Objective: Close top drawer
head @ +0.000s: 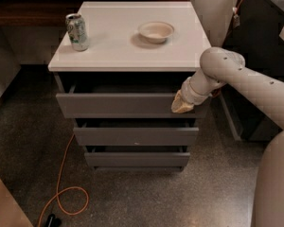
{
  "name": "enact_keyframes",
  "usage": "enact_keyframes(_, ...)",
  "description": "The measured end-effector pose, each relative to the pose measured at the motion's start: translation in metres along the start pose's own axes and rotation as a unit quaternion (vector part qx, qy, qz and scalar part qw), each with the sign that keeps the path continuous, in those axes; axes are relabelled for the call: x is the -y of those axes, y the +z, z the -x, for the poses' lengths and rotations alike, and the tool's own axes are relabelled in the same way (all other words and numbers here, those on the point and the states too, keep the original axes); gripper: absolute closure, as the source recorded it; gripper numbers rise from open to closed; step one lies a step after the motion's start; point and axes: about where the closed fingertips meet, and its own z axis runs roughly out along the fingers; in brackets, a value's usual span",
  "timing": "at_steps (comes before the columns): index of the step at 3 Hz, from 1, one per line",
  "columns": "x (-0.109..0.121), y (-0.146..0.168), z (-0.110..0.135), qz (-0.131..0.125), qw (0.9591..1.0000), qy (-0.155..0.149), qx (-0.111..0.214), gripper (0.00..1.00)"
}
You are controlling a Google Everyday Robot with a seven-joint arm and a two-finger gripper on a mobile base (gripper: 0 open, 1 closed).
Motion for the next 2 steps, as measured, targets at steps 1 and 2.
enact_keyframes(1,0.0237,0.0045,-0.0052,-0.001,0.9999,-0.009,0.009,1.0)
enact_keyframes(2,0.0281,0.007,-0.0048,-0.002,0.9999,-0.011,0.011,1.0)
